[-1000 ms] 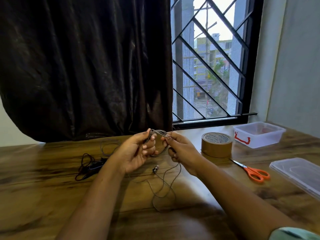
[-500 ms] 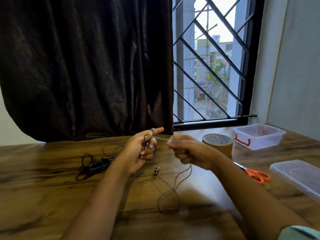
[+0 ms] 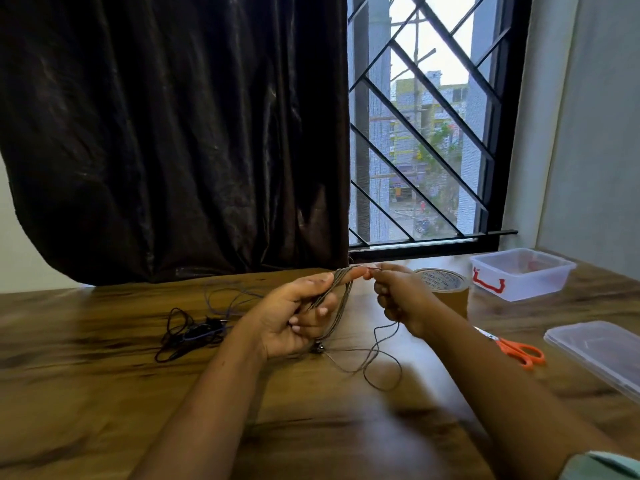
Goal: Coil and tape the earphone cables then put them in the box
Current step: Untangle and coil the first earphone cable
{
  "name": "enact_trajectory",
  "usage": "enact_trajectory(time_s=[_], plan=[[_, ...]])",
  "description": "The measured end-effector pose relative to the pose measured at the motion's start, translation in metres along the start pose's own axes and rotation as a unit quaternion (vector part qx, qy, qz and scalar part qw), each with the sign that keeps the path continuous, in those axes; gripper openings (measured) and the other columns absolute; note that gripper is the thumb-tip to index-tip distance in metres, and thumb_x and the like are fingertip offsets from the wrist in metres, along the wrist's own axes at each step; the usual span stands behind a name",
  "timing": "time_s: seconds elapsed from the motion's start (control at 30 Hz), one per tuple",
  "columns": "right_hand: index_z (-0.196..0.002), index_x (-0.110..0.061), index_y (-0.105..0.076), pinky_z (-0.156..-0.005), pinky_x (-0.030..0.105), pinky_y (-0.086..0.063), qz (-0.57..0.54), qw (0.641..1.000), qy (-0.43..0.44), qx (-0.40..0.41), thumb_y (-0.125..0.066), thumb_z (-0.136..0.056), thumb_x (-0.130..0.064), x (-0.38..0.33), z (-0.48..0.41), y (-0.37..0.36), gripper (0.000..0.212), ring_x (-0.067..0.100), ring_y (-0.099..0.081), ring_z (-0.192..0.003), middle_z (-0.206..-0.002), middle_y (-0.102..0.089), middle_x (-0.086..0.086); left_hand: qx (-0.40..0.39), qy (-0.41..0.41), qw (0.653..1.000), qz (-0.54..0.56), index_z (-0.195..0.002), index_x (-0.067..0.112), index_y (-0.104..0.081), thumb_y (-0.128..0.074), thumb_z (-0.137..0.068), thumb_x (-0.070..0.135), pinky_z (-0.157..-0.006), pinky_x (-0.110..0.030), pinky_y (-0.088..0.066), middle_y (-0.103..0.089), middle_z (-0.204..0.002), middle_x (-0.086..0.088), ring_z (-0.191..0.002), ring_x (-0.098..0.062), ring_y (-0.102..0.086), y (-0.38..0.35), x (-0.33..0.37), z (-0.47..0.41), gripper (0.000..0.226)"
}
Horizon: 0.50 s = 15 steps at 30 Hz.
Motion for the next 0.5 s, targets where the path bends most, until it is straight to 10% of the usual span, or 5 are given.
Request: enact_trajectory(time_s=[0.13, 0.23, 0.5], plan=[[-0.086, -0.015, -0.056, -0.035, 0.016, -0.024, 0.191, 0.981, 0.016, -0.012, -0.040, -0.099, -0.015, 0.007, 0.004, -0.014, 0.021, 0.010, -0.035, -0.048, -0.063, -0.044, -0.001, -0.011, -0.045, 0.999, 0.008, -0.128, 0.014, -0.053, -0.041, -0.088, 0.022, -0.033, -0.012, -0.014, -0.060, -0.062, -0.002, -0.027, 0.001, -0.026, -0.013, 0.001, -0.003, 0.043], [-0.097, -0.016, -0.055, -0.065, 0.030, -0.049, 0.475, 0.870, 0.132, -0.012, -0.038, -0.099, -0.024, 0.013, 0.007, -0.031, 0.019, 0.025, -0.057, -0.081, -0.094, -0.061, 0.007, 0.063, -0.125, 0.990, 0.006, -0.133, 0.018, -0.050, -0.038, -0.093, 0.024, -0.035, -0.013, -0.021, -0.071, -0.083, 0.000, -0.030, 0.000, -0.028, -0.009, 0.006, -0.008, 0.042], [-0.107, -0.017, -0.048, -0.067, 0.034, -0.046, 0.538, 0.808, 0.194, -0.141, -0.038, -0.101, -0.035, 0.020, 0.030, -0.075, 0.021, 0.022, -0.057, -0.082, -0.100, -0.061, 0.006, 0.251, -0.270, 0.927, 0.070, -0.142, 0.022, -0.031, -0.029, -0.103, 0.015, -0.055, -0.017, -0.053, -0.066, -0.111, -0.002, -0.068, -0.013, -0.070, 0.010, 0.016, -0.008, 0.039]])
Point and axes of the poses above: each hand's wrist, its own z-axis away from the middle knuckle, its own y-axis out of the back of the hand, x = y × z, the point moved 3 cm from there along -z, towards the middle knuckle
